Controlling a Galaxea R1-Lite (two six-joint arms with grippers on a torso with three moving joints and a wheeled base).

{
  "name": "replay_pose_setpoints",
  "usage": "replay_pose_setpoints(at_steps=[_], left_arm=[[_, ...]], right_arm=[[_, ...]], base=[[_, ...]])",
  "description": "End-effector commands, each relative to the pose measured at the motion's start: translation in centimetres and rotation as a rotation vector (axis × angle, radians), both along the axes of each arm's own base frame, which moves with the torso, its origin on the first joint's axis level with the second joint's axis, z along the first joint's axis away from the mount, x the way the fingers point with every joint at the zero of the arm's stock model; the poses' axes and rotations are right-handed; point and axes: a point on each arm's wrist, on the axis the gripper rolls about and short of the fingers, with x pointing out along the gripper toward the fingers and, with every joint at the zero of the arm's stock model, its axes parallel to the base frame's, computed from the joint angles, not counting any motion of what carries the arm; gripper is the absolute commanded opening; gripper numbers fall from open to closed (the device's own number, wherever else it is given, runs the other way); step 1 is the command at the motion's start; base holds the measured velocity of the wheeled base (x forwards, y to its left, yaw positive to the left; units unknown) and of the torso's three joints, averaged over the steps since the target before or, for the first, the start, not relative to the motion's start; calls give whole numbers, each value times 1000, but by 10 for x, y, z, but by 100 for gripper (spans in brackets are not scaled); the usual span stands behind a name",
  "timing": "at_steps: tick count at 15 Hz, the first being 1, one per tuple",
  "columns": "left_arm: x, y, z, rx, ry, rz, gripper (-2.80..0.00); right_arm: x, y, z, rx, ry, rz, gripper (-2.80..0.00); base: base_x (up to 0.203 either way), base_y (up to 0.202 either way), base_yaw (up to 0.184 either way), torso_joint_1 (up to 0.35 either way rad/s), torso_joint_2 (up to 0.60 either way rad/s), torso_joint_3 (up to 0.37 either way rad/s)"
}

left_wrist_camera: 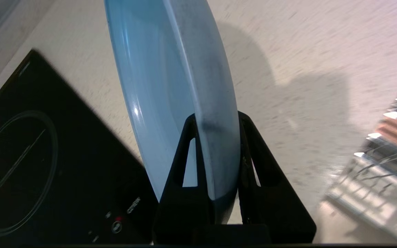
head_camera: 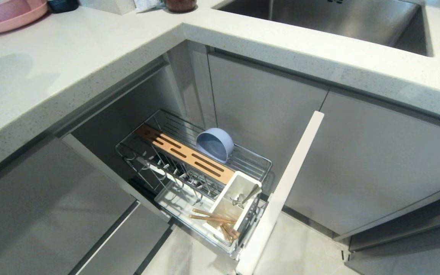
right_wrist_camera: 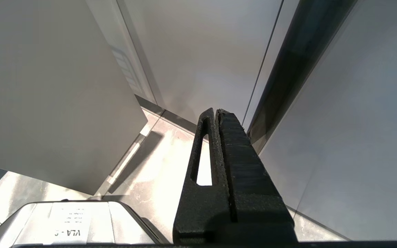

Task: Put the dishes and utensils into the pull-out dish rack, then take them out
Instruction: Take the plate out of the cupboard

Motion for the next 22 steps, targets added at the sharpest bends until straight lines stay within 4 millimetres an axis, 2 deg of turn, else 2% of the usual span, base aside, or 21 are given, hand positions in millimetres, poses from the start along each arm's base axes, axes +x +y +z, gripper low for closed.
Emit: replay_pose_setpoints(at_steps=[1,4,6,9,14,15,22], left_arm=[[54,-2,-4,25,109,57,-280],[103,-26,-15,111,177,109,-280],[123,-45,-21,146,197,108,-280],[133,-55,-24,156,188,117,-280],[136,-61,-25,153,177,95,-280],[136,-61,-24,152,174,94,0],[132,-62,-17,126,121,53,0]], right_arm=[[0,0,0,0,-3,0,-280],[0,0,0,0,-3,0,-280],[0,0,0,0,-3,0,-280],[0,0,0,0,-2,0,-280],[0,0,0,0,-3,0,-280],[0,0,0,0,-3,0,-280],[0,0,0,0,-3,0,-280]], base=[[0,0,0,0,0,0],[0,0,0,0,0,0],[0,0,0,0,0,0],[0,0,0,0,0,0],[0,0,0,0,0,0],[0,0,0,0,0,0],[0,0,0,0,0,0]])
